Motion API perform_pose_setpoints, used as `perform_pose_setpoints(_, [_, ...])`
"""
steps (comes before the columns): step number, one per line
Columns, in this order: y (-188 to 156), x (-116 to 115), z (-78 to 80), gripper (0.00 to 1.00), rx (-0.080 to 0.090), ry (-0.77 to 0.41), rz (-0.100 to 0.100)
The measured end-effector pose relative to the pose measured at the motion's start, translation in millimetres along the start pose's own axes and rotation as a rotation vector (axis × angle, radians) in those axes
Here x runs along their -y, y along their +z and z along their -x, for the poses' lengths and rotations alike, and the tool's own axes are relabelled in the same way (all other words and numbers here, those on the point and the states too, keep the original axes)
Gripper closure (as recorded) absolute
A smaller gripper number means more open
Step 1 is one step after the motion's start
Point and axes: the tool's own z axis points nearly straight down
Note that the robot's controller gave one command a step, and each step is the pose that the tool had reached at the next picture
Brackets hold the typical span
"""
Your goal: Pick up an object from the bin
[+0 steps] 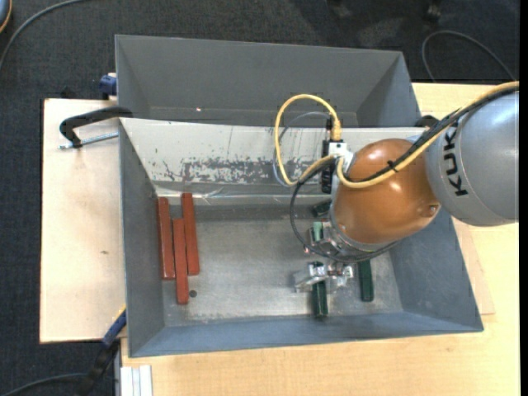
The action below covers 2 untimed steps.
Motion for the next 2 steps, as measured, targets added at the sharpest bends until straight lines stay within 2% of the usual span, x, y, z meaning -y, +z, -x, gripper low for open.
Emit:
perform_pose_setpoints(1, [-112.1,44.6,24.7,1.00,0.002,0.007,-0.008])
perform_pose_setpoints(2, [-219.6,38.3,17.9,1.00,0.000,0.015,-0.008])
